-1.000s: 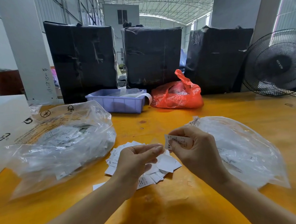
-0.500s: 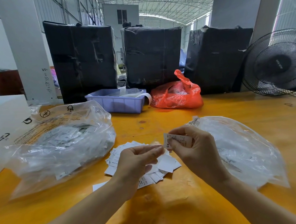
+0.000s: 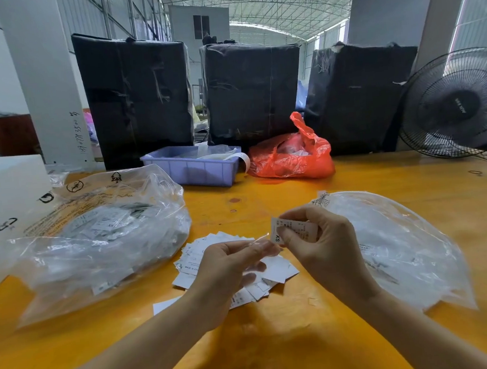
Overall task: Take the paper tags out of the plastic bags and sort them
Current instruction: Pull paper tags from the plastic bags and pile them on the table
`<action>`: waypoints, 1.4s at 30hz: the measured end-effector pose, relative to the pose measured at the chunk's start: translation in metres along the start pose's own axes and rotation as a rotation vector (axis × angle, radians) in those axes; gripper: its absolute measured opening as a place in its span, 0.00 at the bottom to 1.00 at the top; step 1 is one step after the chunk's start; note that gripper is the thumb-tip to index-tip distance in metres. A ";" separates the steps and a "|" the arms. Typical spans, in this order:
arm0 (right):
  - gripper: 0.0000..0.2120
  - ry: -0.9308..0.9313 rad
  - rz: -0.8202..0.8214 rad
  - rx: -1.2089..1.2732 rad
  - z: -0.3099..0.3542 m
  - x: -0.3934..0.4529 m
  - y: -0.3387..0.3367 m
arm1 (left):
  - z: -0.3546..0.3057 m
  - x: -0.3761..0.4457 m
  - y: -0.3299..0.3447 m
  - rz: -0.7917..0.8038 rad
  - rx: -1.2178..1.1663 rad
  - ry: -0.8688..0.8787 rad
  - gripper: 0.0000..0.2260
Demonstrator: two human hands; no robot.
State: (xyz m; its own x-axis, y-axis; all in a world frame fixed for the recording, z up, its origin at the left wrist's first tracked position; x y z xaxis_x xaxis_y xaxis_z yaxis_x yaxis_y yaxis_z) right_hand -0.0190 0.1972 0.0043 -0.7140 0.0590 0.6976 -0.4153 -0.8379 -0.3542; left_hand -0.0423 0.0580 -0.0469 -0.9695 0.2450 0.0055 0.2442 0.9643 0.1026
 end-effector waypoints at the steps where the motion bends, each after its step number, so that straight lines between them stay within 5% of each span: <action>1: 0.09 -0.009 -0.002 -0.016 0.000 0.000 0.000 | 0.000 0.000 0.000 0.006 0.006 0.002 0.12; 8: 0.04 -0.024 0.096 -0.052 0.000 -0.001 0.007 | 0.003 0.003 -0.004 -0.038 0.010 0.026 0.07; 18: 0.09 0.249 0.397 0.143 -0.024 -0.001 0.024 | 0.005 0.005 -0.012 -0.123 0.021 -0.001 0.10; 36: 0.13 0.094 0.139 0.103 -0.010 0.003 0.007 | 0.006 0.003 0.003 0.015 0.035 0.022 0.13; 42: 0.15 0.102 0.362 0.087 -0.004 -0.005 0.025 | 0.005 0.002 0.001 -0.060 -0.040 -0.006 0.14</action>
State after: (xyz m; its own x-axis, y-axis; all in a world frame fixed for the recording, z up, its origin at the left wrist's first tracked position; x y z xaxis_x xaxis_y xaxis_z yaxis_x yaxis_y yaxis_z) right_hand -0.0280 0.1779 -0.0103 -0.8597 -0.1995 0.4702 -0.0798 -0.8568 -0.5095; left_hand -0.0438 0.0598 -0.0514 -0.9822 0.1876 -0.0073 0.1847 0.9725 0.1419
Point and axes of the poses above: each hand's wrist, its own x-axis towards the middle knuckle, its own y-axis out of the palm, z = x × y, the point moved 6 cm from there along x, towards the middle knuckle
